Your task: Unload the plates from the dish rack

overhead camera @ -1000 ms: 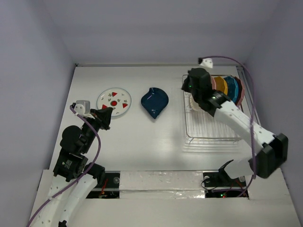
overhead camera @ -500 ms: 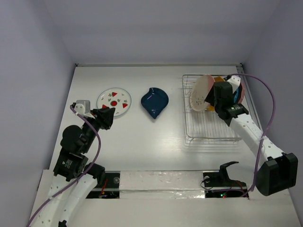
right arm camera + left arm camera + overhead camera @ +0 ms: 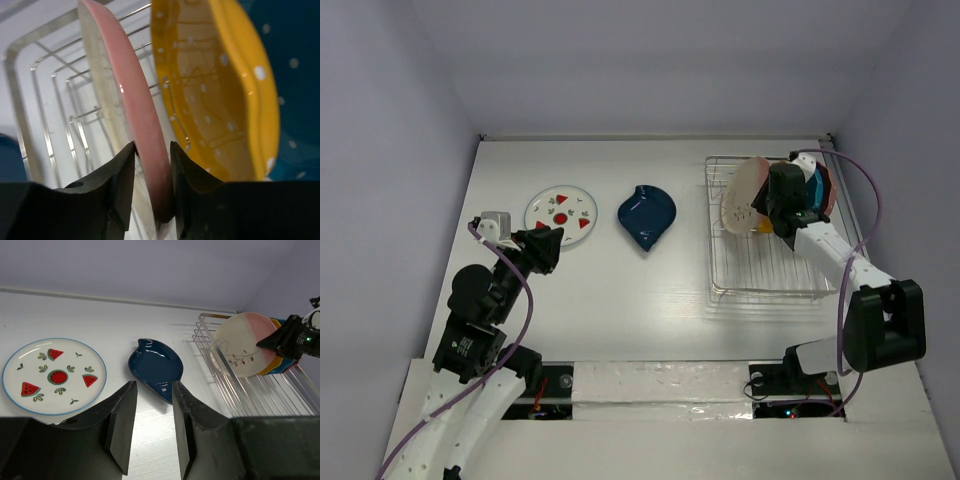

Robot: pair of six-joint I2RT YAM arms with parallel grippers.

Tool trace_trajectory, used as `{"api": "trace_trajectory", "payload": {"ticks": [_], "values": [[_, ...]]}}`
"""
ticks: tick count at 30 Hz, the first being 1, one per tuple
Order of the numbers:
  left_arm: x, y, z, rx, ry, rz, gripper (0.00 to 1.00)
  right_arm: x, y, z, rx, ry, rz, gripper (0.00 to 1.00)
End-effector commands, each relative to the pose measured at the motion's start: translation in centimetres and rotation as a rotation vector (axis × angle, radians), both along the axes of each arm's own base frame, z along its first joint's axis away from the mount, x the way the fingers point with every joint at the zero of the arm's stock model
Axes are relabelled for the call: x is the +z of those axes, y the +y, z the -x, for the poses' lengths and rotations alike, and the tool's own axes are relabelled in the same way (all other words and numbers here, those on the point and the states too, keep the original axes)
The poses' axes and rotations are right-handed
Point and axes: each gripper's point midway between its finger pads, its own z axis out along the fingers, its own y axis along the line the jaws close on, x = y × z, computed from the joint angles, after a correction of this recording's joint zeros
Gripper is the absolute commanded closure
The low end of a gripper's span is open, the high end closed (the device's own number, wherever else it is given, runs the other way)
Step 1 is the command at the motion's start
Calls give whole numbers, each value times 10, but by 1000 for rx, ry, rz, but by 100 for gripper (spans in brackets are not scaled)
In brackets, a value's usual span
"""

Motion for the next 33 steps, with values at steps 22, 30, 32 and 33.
{"api": "trace_trajectory", "payload": {"ticks": [22,30,32,33], "values": [[25,0,1,-4,-66,24,67,195,0,32,113,-335,70,100],[26,0,0,-1,-68,25,67,253,39,57,276,-509,-81,100],[26,0,0,-3,-68,25,67,254,70,51,370,-522,-149,100],[25,0,0,-4,-66,24,67,253,82,48,394,-521,-166,100]]}}
